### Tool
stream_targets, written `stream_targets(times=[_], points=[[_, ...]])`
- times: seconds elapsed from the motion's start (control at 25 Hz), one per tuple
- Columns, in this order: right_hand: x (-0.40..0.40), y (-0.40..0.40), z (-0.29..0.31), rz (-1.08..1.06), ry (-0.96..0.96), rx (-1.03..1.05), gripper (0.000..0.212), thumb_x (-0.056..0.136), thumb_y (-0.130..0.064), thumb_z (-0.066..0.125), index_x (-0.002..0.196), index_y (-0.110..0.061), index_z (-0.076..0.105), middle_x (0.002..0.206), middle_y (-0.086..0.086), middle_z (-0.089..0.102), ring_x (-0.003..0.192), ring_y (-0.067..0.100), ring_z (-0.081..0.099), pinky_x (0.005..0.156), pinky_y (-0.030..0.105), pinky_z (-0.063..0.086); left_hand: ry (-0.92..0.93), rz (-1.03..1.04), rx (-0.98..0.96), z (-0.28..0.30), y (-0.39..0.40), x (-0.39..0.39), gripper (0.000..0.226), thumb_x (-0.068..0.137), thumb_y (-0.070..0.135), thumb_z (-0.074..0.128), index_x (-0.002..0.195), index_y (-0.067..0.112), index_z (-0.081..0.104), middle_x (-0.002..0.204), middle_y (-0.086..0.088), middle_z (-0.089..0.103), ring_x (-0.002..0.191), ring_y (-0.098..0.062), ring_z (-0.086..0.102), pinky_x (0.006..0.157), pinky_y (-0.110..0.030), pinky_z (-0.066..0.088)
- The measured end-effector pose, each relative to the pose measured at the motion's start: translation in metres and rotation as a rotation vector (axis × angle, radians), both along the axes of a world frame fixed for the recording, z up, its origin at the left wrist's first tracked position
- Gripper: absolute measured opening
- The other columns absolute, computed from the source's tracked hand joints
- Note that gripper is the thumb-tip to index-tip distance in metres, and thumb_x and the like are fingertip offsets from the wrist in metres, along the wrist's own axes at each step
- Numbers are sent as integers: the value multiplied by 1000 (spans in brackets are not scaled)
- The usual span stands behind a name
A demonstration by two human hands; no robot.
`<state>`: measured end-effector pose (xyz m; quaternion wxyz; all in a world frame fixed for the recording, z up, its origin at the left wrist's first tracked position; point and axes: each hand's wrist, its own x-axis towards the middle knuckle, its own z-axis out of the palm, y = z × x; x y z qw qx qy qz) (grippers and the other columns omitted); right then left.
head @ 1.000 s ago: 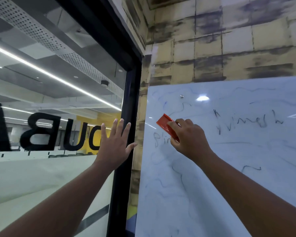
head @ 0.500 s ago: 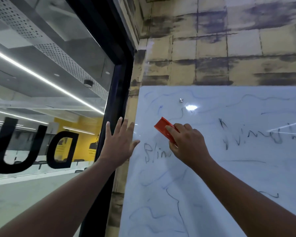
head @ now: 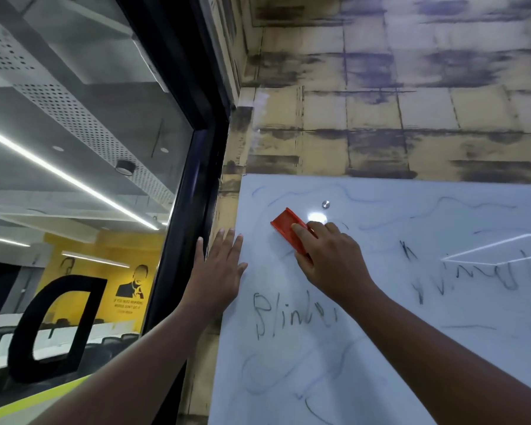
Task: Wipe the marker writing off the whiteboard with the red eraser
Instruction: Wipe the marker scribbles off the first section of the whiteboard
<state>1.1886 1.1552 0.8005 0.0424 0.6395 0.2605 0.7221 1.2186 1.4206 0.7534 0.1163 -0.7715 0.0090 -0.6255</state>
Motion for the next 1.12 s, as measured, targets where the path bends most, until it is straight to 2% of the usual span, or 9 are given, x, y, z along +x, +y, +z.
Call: stream_targets(times=[0.16, 0.32, 0.4, 0.56, 0.76, 0.88, 1.0, 1.12], points=[[8, 17, 12, 7, 1, 0, 49, 91, -31, 73, 134, -10, 64, 112, 10, 71, 87, 27, 66, 65, 38, 59, -66, -124, -25, 22, 10, 23, 66, 109, 44, 23, 165, 10, 31, 171, -12, 34, 160, -32, 27, 123, -60, 13], [17, 32, 22, 6, -57, 9, 47, 90, -31, 74, 131, -10, 65, 111, 9, 71, 86, 27, 64, 61, 32, 51, -83, -358, -67, 21, 15, 45, 66, 110, 44, 12, 169, 15, 14, 177, -2, 9, 163, -20, -2, 131, -51, -3], [26, 42, 28, -17, -74, 44, 47, 92, -33, 71, 133, -12, 63, 110, 8, 69, 86, 27, 61, 59, 31, 48, -156, -401, -49, 17, 17, 53, 62, 113, 39, 16, 170, 14, 17, 178, -1, 11, 165, -20, 1, 133, -52, 3], [43, 66, 32, -22, -77, 105, 46, 95, -34, 68, 134, -11, 63, 111, 11, 69, 89, 28, 62, 61, 36, 55, -265, -389, -21, 15, 20, 61, 60, 114, 35, 23, 168, 10, 24, 176, -4, 21, 164, -20, 12, 132, -52, 11], [51, 91, 41, 18, -118, 108, 48, 93, -35, 74, 132, -7, 67, 104, 15, 69, 84, 28, 62, 56, 33, 53, -329, -417, -41, 14, 20, 67, 58, 113, 31, 28, 167, 9, 29, 174, -7, 28, 163, -21, 17, 133, -48, 10], [49, 87, 59, -1, -98, 104, 51, 93, -39, 73, 133, -9, 66, 99, 14, 64, 83, 28, 60, 53, 30, 46, -364, -474, -47, 14, 21, 68, 55, 113, 28, 31, 165, 11, 35, 172, -8, 32, 162, -23, 20, 133, -45, 9], [43, 65, 77, -17, -26, 234, 56, 97, -47, 64, 143, -15, 58, 100, 13, 57, 83, 26, 55, 58, 31, 42, -378, -509, -52, 12, 21, 70, 53, 113, 26, 32, 163, 11, 40, 171, -8, 34, 161, -26, 24, 132, -46, 12], [39, 43, 81, -40, 38, 401, 58, 99, -50, 59, 147, -17, 54, 102, 13, 56, 85, 28, 57, 66, 37, 52, -386, -533, -56, 9, 22, 70, 52, 113, 25, 32, 162, 11, 41, 171, -8, 35, 161, -26, 25, 133, -46, 14]])
